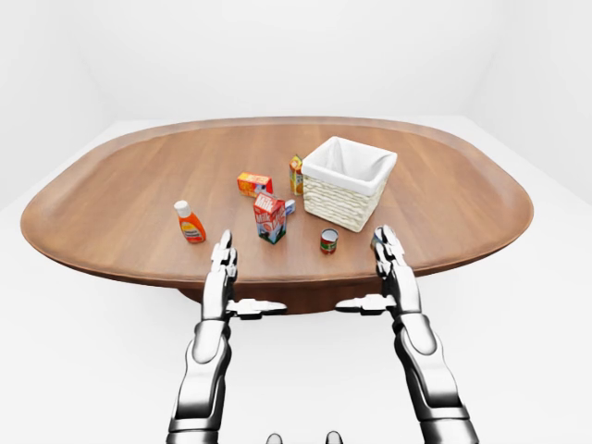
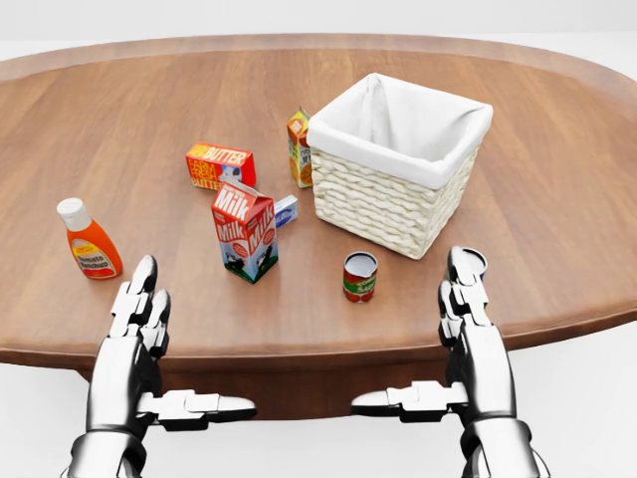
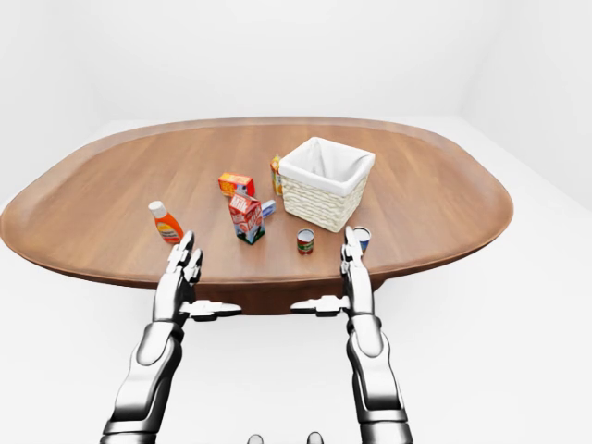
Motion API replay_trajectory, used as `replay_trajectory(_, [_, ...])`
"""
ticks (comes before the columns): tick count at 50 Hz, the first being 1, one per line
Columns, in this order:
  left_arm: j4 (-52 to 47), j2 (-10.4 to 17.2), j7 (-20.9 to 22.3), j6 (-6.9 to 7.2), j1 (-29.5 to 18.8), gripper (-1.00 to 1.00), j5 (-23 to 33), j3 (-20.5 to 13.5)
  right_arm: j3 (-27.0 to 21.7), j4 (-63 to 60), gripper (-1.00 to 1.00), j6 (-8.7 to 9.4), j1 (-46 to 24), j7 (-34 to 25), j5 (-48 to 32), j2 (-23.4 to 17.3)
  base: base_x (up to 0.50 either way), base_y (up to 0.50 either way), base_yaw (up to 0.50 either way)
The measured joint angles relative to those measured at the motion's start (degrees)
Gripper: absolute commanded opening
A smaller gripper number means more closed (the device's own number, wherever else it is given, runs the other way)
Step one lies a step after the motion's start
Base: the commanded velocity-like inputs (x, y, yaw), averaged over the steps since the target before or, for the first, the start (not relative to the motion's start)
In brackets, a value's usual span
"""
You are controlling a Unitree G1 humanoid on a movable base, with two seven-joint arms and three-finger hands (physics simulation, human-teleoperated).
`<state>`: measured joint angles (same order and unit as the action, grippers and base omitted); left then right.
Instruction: Pick up the tomato sauce, and put it in the basket.
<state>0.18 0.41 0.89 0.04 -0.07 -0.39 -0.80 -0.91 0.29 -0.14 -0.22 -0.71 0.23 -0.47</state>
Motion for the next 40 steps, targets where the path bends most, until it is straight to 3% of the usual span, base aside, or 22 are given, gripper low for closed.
replay_trajectory(13, [-1.03, 0.51, 0.94, 1.20, 0.17, 0.98, -0.18, -0.86, -1.20, -1.02, 1.00, 0.92, -0.09, -0.81, 0.60, -0.57, 0.00, 0.00, 0.00])
replay_trajectory(29, [-5.52, 0.70, 1.15, 4.96, 1.05, 0.97, 0.27, -1.19, -1.86, -5.49, 1.00, 4.75, 0.39, -1.59, 1.43, -0.84, 0.00, 0.00, 0.00])
replay_trajectory(40, [-9.26, 0.60, 1.23, 4.96, 1.83, 0.97, 0.90, -0.92, -2.43, -9.11, 1.00, 5.14, 0.52, -2.04, 2.17, -1.05, 0.00, 0.00, 0.00])
